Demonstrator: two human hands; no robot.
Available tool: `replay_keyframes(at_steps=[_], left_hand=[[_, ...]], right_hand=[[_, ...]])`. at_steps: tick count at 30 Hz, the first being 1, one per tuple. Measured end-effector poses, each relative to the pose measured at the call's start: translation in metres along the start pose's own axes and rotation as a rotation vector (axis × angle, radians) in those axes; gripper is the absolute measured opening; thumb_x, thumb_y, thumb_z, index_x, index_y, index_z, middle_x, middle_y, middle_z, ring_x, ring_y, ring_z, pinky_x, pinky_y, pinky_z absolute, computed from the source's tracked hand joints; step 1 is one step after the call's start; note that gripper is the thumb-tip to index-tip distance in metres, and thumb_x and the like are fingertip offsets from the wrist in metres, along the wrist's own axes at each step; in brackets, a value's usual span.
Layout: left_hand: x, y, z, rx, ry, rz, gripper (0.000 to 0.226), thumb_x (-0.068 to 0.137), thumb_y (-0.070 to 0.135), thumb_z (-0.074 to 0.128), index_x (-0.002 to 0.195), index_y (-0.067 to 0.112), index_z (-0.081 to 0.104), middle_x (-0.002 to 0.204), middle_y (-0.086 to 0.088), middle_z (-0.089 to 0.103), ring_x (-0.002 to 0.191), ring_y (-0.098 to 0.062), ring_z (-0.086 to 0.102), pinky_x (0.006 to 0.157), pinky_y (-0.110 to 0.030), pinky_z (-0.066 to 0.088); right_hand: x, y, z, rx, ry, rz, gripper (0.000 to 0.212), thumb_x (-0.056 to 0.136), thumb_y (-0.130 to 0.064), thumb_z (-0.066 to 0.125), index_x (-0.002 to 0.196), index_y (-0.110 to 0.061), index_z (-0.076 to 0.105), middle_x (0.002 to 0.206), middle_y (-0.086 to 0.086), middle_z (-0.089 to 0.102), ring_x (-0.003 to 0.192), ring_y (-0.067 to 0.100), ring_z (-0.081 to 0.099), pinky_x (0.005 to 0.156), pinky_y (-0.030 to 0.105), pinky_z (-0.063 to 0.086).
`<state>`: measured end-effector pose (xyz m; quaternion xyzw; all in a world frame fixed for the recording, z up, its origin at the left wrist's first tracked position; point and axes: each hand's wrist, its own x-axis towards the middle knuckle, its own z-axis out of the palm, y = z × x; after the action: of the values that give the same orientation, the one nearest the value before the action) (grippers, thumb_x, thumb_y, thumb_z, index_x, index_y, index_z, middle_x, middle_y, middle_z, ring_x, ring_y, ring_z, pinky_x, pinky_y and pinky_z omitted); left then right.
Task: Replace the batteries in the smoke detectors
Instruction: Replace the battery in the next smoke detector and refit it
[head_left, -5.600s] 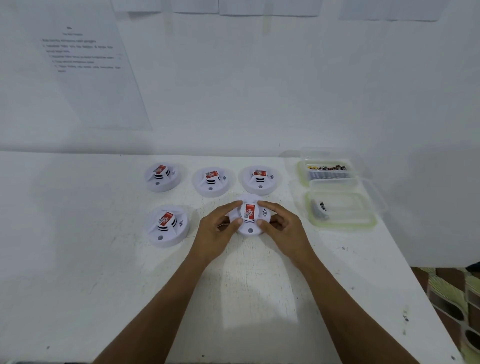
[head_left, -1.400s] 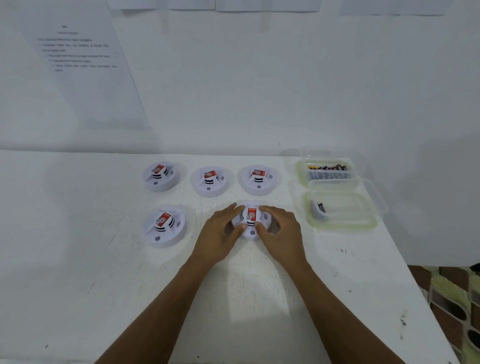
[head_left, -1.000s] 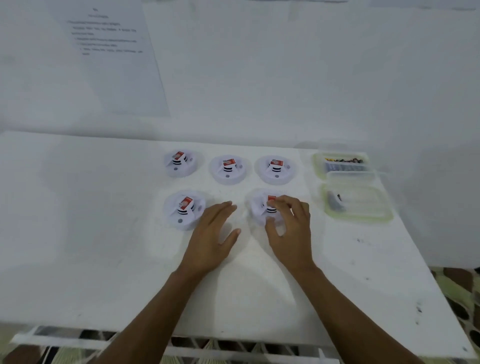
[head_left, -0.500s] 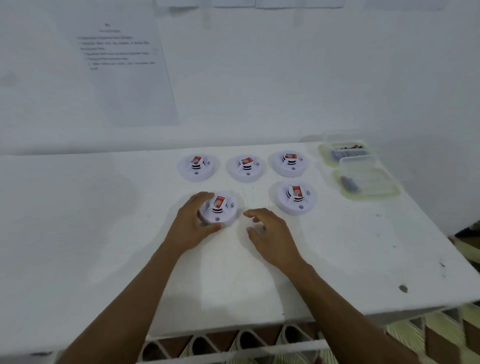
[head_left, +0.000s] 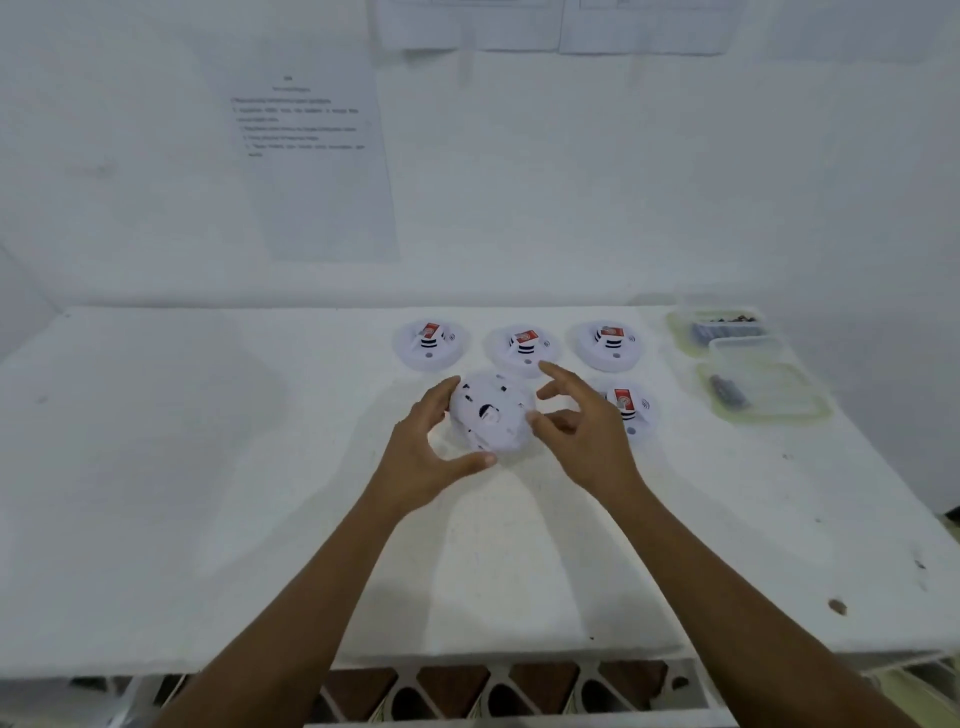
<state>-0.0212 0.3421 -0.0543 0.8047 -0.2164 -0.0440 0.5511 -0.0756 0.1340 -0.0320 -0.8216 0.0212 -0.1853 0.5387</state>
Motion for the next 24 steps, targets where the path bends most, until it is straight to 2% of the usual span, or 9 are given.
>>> replay_keyframes(at_steps=[3,5,9,13,17,20,22,24], left_hand=[[0.0,0.005,0.01,0.041,-0.038,0.073,0.116,0.056,0.048,0.089,0.151,0.028,0.026,0.152,0.016,0.035,0.137,-0.002,0.036,0.109,-0.025,0.035],[0.004,0.011,0.014,0.021,-0.044,0.112,0.112,0.057,0.034,0.093,0.149,0.022,0.03,0.15,0.015,0.039,0.136,0.0,0.038,0.107,-0.02,0.037],[0.012,0.018,0.012,0.045,-0.101,0.159,0.106,0.057,0.018,0.094,0.146,0.02,0.036,0.142,0.014,0.048,0.13,-0.003,0.046,0.1,-0.017,0.044],[0.016,0.024,0.01,0.003,-0.206,0.108,0.109,0.059,0.011,0.092,0.147,0.026,0.031,0.143,0.02,0.045,0.131,0.0,0.044,0.1,-0.019,0.046],[0.017,0.025,0.014,-0.035,-0.286,0.08,0.111,0.06,0.012,0.092,0.149,0.026,0.026,0.147,0.013,0.041,0.135,-0.006,0.04,0.105,-0.032,0.046],[0.015,0.025,0.02,-0.039,-0.301,0.093,0.115,0.055,0.021,0.093,0.148,0.024,0.025,0.147,0.011,0.04,0.136,-0.01,0.039,0.107,-0.034,0.044],[0.013,0.026,0.02,-0.021,-0.281,0.112,0.114,0.053,0.024,0.094,0.146,0.024,0.028,0.145,0.011,0.043,0.134,-0.011,0.041,0.106,-0.033,0.044],[0.012,0.027,0.018,-0.01,-0.263,0.138,0.108,0.054,0.025,0.092,0.144,0.021,0.032,0.142,0.008,0.046,0.131,-0.013,0.045,0.104,-0.032,0.045]], right_hand=[[0.0,-0.002,-0.006,0.171,-0.108,0.164,0.047,0.09,-0.008,0.065,0.133,-0.028,0.06,0.114,0.005,0.062,0.079,0.021,0.074,0.079,0.034,0.061],[-0.001,-0.003,-0.011,0.271,-0.164,0.236,0.042,0.089,-0.008,0.065,0.126,-0.029,0.064,0.113,0.011,0.063,0.082,0.026,0.074,0.077,0.04,0.062],[0.0,-0.002,-0.023,0.214,-0.168,0.269,0.035,0.087,-0.019,0.073,0.119,-0.031,0.064,0.106,0.008,0.069,0.085,0.022,0.072,0.075,0.036,0.062],[0.0,-0.002,-0.035,0.288,-0.22,0.259,0.036,0.086,-0.014,0.074,0.119,-0.026,0.064,0.099,0.009,0.073,0.089,0.026,0.071,0.076,0.035,0.059],[-0.004,-0.004,-0.04,0.39,-0.269,0.257,0.036,0.088,-0.01,0.071,0.122,-0.021,0.064,0.1,0.013,0.073,0.094,0.031,0.07,0.082,0.041,0.06],[-0.008,-0.003,-0.041,0.427,-0.288,0.271,0.037,0.088,-0.009,0.071,0.124,-0.018,0.064,0.101,0.015,0.073,0.097,0.034,0.069,0.084,0.044,0.059],[-0.008,-0.005,-0.042,0.395,-0.299,0.266,0.037,0.088,-0.01,0.071,0.123,-0.02,0.064,0.1,0.014,0.073,0.096,0.034,0.07,0.084,0.045,0.059],[-0.007,-0.008,-0.042,0.246,-0.287,0.219,0.035,0.088,-0.014,0.072,0.121,-0.025,0.065,0.102,0.007,0.072,0.09,0.026,0.071,0.081,0.041,0.06]])
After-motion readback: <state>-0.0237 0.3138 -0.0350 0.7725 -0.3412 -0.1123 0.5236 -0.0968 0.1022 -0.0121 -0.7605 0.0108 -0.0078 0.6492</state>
